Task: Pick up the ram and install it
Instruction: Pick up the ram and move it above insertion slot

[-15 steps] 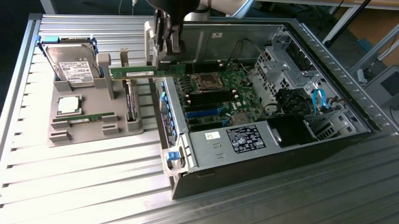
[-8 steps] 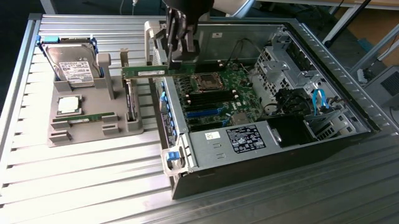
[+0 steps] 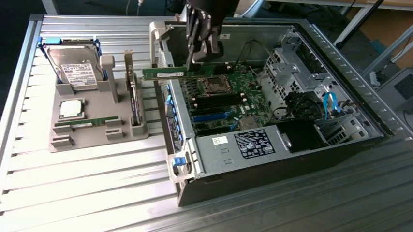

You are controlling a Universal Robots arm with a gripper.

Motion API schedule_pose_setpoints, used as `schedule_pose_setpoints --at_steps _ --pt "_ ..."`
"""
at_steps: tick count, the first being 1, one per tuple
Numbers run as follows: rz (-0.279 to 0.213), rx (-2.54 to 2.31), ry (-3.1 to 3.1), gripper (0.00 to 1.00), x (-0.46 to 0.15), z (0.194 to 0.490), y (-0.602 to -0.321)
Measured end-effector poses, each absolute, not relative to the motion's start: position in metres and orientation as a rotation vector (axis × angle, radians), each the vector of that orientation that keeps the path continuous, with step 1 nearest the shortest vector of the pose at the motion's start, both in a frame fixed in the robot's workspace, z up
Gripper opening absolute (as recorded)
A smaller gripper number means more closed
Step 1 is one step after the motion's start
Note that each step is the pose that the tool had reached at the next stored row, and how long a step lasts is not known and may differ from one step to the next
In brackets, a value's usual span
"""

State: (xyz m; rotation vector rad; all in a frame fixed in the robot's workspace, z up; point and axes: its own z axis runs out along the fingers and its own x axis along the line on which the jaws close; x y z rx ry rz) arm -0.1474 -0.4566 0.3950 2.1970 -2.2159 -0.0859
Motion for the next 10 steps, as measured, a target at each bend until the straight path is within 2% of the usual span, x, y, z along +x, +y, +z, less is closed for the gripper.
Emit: schedule_pose_setpoints --at_steps 10 --pt "-0.090 2.198 -2.211 0.12 -0.117 0.395 -0.457"
